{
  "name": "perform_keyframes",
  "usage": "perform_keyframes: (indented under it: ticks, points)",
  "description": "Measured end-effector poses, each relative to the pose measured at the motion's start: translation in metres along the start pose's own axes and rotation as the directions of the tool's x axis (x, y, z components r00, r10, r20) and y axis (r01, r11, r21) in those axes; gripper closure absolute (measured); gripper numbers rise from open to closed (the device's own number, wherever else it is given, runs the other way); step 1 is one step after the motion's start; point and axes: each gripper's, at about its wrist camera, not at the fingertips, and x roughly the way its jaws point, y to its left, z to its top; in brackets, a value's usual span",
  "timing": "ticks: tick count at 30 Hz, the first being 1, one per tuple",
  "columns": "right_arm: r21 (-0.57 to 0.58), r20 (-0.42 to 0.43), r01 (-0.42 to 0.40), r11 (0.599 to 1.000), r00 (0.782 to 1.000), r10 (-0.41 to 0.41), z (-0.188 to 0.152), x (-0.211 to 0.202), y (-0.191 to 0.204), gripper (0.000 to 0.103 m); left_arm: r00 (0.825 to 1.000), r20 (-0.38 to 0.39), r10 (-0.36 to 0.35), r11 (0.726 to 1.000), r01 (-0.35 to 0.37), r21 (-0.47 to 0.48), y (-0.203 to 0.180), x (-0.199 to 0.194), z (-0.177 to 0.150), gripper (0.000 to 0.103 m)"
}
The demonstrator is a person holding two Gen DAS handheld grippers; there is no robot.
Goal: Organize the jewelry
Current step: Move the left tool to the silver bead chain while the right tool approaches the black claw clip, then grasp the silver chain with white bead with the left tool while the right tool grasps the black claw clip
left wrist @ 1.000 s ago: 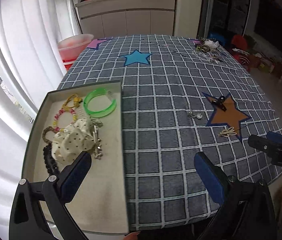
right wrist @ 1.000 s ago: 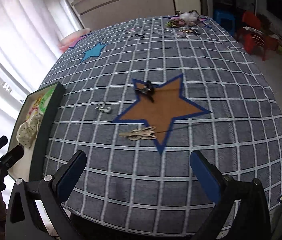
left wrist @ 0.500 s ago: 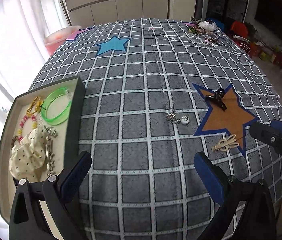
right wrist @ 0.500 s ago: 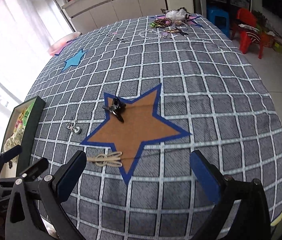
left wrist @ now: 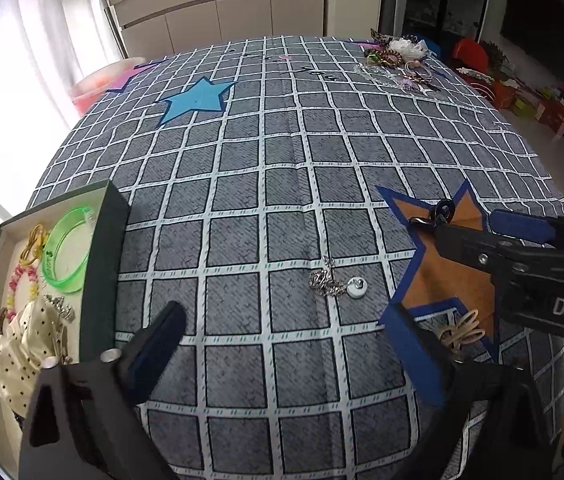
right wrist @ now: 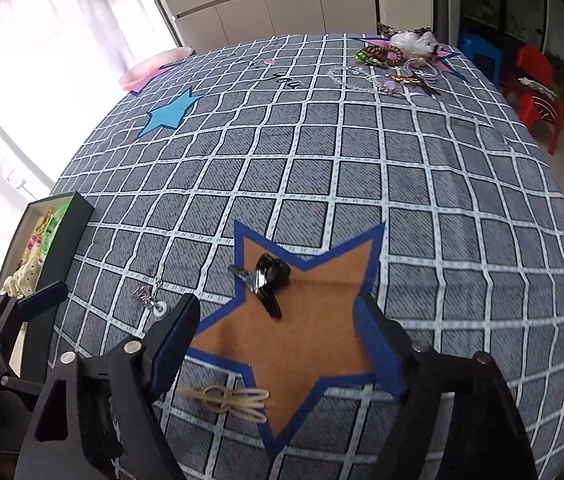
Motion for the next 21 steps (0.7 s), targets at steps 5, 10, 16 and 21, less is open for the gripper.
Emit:
perform_keyframes:
  ticks: [5,10,16,21]
  points:
    - [-0.034,-0.031,-0.008,0.999,0.999,0.007,0.007,0.015,0.001,0.039,1.0,-0.018,0.002,1.0,-0.001,0.014,-0.003,0.013,0.004,0.006]
    - [-0.068,-0.029,0.013,0.998,0.999,-0.015,0.011,0.021,0.005,0.055,1.0,-0.018,-0.013,1.0,0.013,0.013,-0.005,0.02,0.007,0.016]
    - [-0.072,-0.017,0.025,0.997,1.0,-0.026,0.01,0.021,0.005,0.07,0.999,-0.006,-0.047,0.998,0.047,0.039,-0.013,0.019,0.011,0.037]
    - [-0.044,-0.002,0.029,0.999,1.0,-0.029,0.008,0.014,0.001,0.074,0.997,0.0,-0.074,0.994,0.074,0.085,-0.022,0.015,0.01,0.06]
